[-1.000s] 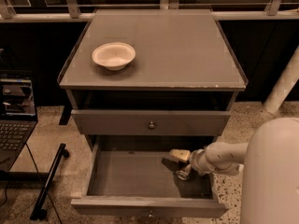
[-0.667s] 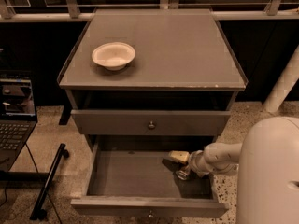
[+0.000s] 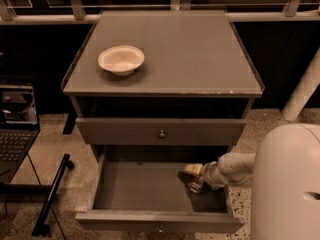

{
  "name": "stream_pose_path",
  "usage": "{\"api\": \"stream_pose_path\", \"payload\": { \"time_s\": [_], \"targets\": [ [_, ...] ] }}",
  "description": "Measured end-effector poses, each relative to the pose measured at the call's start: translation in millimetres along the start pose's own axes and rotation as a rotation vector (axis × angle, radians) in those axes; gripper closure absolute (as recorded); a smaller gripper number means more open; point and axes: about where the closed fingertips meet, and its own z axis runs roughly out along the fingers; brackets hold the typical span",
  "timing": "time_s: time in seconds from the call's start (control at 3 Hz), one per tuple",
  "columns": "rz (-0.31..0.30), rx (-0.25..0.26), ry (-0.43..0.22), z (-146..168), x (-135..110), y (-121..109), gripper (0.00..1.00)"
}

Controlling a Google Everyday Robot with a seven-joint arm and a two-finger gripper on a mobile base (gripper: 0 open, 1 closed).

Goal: Pick orange can from middle drawer and place on counter

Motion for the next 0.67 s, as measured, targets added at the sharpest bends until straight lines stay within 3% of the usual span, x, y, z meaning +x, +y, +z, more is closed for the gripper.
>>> {"api": "stream_pose_path", "payload": {
  "time_s": [0.67],
  "targets": [
    [0.0,0.0,0.0,-0.1,0.0,0.1,0.64]
  ]
}}
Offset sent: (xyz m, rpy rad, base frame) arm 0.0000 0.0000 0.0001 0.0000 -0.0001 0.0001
